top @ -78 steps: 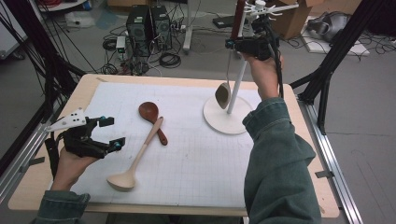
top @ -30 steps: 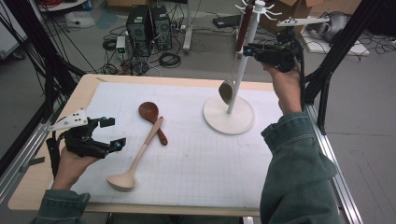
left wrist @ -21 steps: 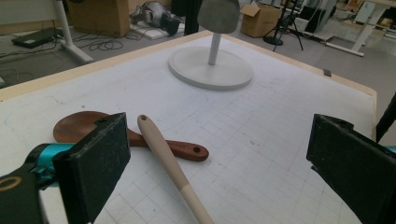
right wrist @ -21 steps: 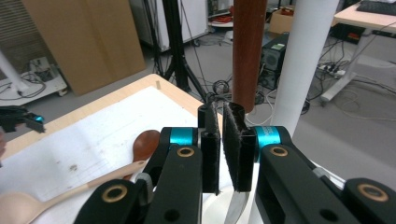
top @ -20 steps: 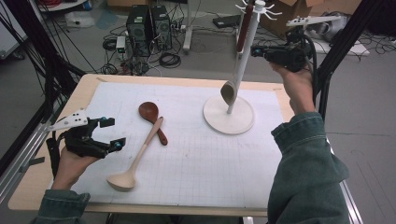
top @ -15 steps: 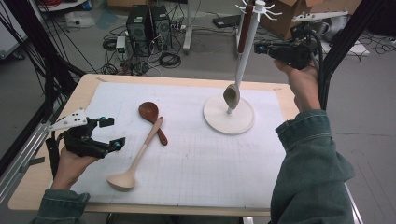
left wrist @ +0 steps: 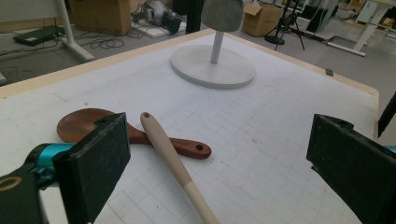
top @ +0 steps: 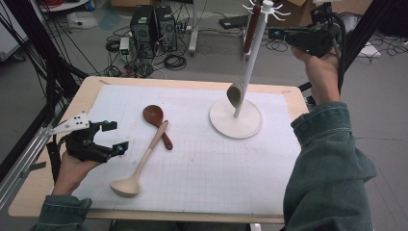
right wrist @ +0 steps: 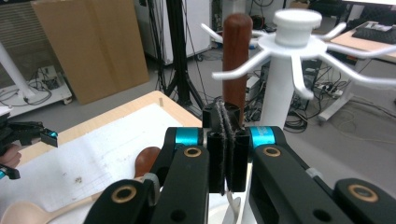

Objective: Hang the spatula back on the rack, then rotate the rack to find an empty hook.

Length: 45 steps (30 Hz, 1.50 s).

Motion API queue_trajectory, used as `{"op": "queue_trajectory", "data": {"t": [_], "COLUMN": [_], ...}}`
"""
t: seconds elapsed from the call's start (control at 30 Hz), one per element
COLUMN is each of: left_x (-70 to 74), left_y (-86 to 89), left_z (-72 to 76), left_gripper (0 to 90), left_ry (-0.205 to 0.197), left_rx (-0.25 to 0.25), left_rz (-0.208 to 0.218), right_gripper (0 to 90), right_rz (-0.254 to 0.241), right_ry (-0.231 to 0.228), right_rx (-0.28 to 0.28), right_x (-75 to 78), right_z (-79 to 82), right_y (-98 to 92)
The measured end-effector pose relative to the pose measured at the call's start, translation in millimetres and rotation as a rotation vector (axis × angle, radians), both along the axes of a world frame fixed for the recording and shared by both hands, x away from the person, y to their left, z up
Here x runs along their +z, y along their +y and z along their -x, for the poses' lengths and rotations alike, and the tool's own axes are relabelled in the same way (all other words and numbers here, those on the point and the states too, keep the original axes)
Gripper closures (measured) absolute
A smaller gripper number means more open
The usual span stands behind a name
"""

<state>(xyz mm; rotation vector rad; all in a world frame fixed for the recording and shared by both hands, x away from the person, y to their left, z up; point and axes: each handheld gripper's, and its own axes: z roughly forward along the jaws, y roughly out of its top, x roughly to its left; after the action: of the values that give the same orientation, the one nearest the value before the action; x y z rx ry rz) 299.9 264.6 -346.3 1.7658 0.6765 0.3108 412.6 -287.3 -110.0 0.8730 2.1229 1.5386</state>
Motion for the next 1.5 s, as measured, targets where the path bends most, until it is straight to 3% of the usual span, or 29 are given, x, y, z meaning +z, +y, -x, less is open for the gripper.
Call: {"op": "queue_trajectory", "data": {"t": [0.1,0.5,0.9,1.2,1.5], "left_x": [0.5,0.4,0.6,1.0,1.8], "left_y": [0.1,0.3,0.2,1.2,0.1], "left_z": [0.4,0.2,0.3,0.9,1.9], "left_gripper": [6.7,6.7,6.7,6.7,6.7], "left_ry": [-0.001,0.002,0.003,0.003,-0.002], "left_rx": [0.001,0.002,-0.002,0.001,0.001], "left_rz": [0.004,0.000,0.002,0.004,0.001], "right_gripper": [89.3,89.3,89.3,89.4,89.6], "right_rz": [0.000,0.003,-0.003,0.014,0.049], "right_ry": [-0.020,-0.014,-0.038,-0.038,-0.087], "right_rx": [0.004,0.008,-0.026,-0.051,-0.119], "right_x": [2.7,2.2,6.7,8.0,9.6], "right_z": [0.1,0.2,-2.3,-8.0,-5.6], "right_y": [0.4,0.5,2.9,18.1,35.9]}}
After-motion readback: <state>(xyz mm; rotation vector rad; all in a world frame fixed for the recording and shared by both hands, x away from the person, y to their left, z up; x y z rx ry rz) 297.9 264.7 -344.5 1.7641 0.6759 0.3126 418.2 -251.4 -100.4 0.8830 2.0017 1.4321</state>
